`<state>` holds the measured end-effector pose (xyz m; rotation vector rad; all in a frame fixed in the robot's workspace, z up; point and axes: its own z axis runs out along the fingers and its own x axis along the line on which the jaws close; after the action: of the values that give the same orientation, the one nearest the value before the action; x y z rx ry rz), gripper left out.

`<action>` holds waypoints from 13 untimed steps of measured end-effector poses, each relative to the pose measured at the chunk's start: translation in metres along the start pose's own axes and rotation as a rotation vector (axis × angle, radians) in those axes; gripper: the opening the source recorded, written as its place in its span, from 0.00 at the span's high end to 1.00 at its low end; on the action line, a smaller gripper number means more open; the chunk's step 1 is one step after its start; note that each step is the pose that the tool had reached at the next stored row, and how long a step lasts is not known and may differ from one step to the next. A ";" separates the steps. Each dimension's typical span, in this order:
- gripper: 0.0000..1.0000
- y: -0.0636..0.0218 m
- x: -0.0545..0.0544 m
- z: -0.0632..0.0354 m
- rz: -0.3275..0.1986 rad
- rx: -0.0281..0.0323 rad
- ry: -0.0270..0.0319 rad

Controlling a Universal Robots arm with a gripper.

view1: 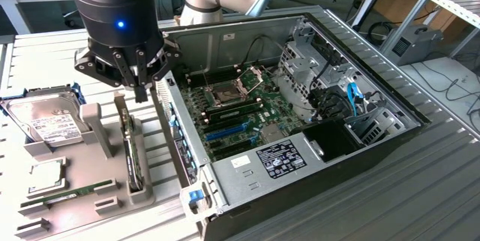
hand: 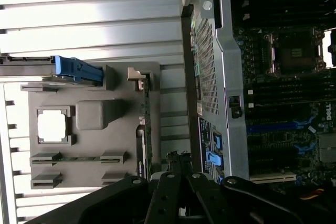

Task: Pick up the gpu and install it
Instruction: 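Reach for the gpu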

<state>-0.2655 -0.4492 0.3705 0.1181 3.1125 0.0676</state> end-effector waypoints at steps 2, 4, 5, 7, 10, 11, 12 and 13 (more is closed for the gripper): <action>0.89 -0.0002 0.000 0.0004 0.000 0.0000 0.0000; 0.89 -0.0004 0.000 0.0008 0.000 0.0000 0.0000; 0.89 -0.0005 0.000 0.0011 0.000 0.0000 0.0000; 0.89 -0.0007 0.000 0.0015 0.000 0.0000 0.0000; 0.89 -0.0010 0.000 0.0021 0.000 0.0000 0.0000; 0.89 -0.0011 0.000 0.0024 0.000 0.0000 0.0000; 0.89 -0.0011 0.000 0.0025 0.000 0.0000 0.0001; 0.89 -0.0012 0.000 0.0027 0.000 0.0000 0.0001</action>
<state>-0.2656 -0.4503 0.3677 0.1180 3.1125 0.0676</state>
